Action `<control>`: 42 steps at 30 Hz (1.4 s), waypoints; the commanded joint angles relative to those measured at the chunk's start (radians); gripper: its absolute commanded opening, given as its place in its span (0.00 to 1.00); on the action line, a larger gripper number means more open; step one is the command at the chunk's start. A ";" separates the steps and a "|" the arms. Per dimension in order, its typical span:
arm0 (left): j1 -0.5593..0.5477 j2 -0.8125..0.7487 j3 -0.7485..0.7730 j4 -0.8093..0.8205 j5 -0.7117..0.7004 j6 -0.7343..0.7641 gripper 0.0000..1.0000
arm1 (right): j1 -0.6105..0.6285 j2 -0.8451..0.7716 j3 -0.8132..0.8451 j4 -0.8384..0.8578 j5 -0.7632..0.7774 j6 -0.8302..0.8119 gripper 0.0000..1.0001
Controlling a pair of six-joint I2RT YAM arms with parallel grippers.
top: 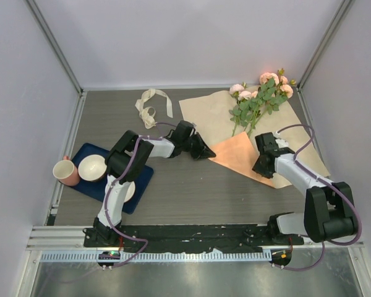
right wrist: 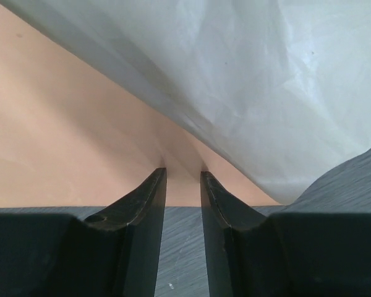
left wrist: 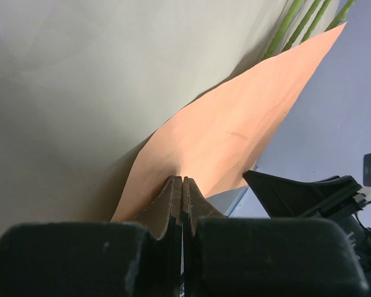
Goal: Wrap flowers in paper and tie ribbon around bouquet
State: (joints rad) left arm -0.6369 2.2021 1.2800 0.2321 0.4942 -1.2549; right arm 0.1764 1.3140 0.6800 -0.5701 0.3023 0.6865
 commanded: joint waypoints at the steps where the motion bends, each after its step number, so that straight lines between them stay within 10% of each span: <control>1: 0.009 0.045 -0.018 -0.122 -0.066 0.028 0.00 | 0.047 -0.038 0.101 -0.031 0.029 -0.025 0.36; 23: -0.038 0.062 -0.041 -0.220 -0.078 -0.046 0.00 | -0.110 -0.123 -0.091 0.006 -0.002 0.157 0.26; 34: -0.041 0.018 -0.051 -0.178 -0.072 -0.031 0.00 | 0.003 -0.038 0.125 0.321 -0.430 -0.163 0.52; 39: -0.040 -0.002 -0.053 -0.163 -0.077 -0.015 0.00 | 0.113 0.177 0.211 0.478 -0.441 -0.107 0.04; 42: -0.040 -0.011 -0.054 -0.165 -0.077 -0.011 0.00 | 0.133 0.238 0.225 0.513 -0.419 -0.064 0.01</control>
State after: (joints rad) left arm -0.6582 2.1883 1.2724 0.2081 0.4522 -1.3228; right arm 0.2852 1.4906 0.8677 -0.1722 -0.0830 0.5812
